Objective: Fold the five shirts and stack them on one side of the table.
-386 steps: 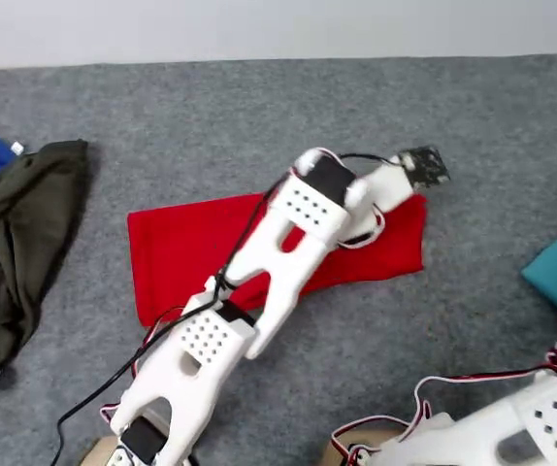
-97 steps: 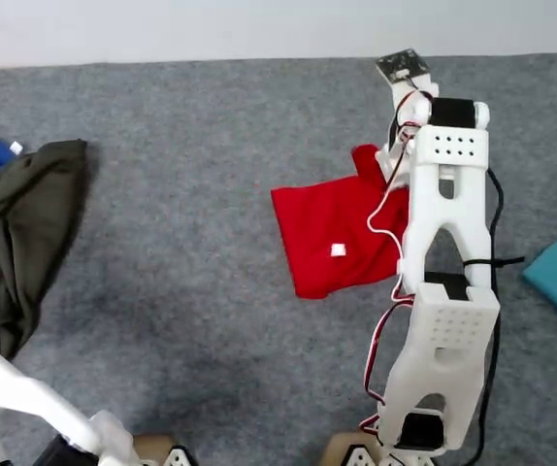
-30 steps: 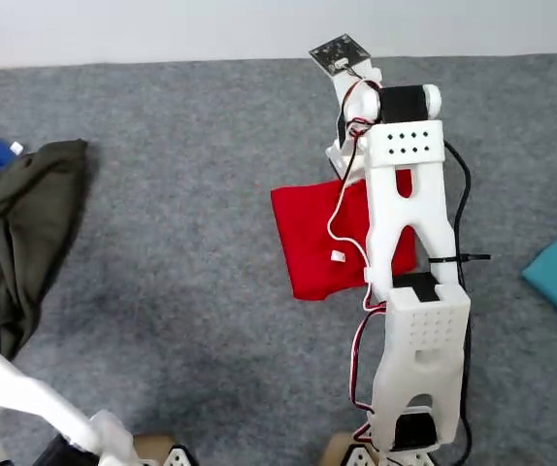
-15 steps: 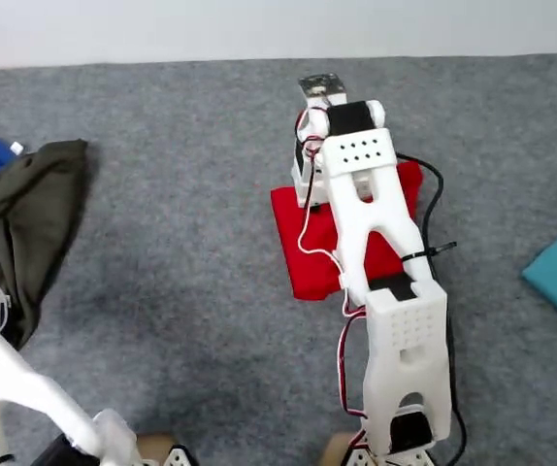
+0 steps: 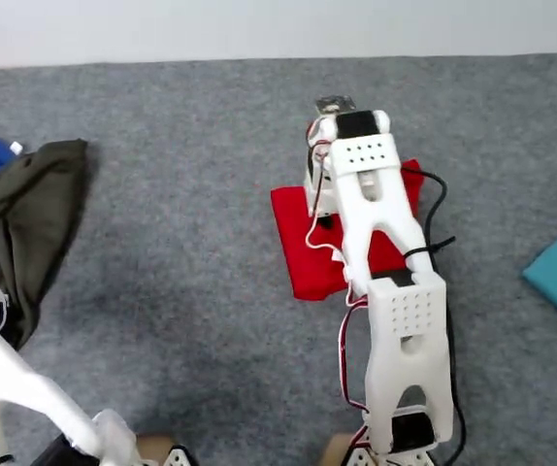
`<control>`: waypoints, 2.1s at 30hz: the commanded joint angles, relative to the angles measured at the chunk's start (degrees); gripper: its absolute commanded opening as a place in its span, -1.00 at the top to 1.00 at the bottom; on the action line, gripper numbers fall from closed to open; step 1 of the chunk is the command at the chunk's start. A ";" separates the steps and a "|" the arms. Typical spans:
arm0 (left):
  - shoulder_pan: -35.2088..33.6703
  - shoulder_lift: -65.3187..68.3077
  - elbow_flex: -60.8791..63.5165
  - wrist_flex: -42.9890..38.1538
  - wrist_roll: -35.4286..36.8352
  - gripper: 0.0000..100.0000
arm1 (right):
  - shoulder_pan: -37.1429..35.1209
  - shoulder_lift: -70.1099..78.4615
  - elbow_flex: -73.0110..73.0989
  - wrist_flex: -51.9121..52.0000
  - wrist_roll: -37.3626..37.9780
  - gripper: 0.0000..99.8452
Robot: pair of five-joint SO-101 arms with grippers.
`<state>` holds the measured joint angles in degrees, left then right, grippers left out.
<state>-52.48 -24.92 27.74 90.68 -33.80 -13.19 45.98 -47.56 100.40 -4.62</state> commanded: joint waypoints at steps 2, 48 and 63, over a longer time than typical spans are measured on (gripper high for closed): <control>0.09 -2.29 -0.40 -0.88 -0.44 0.99 | 1.45 -0.84 -0.44 2.07 -0.35 0.61; 3.43 -2.20 -0.57 -5.80 -0.70 0.99 | 14.11 -12.26 12.84 2.15 7.91 0.98; 8.35 -2.20 -0.48 -5.98 -0.53 0.99 | 23.60 -13.49 15.47 2.33 7.91 0.78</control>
<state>-44.40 -24.92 27.74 85.49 -34.07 8.53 37.80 -32.70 100.40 2.77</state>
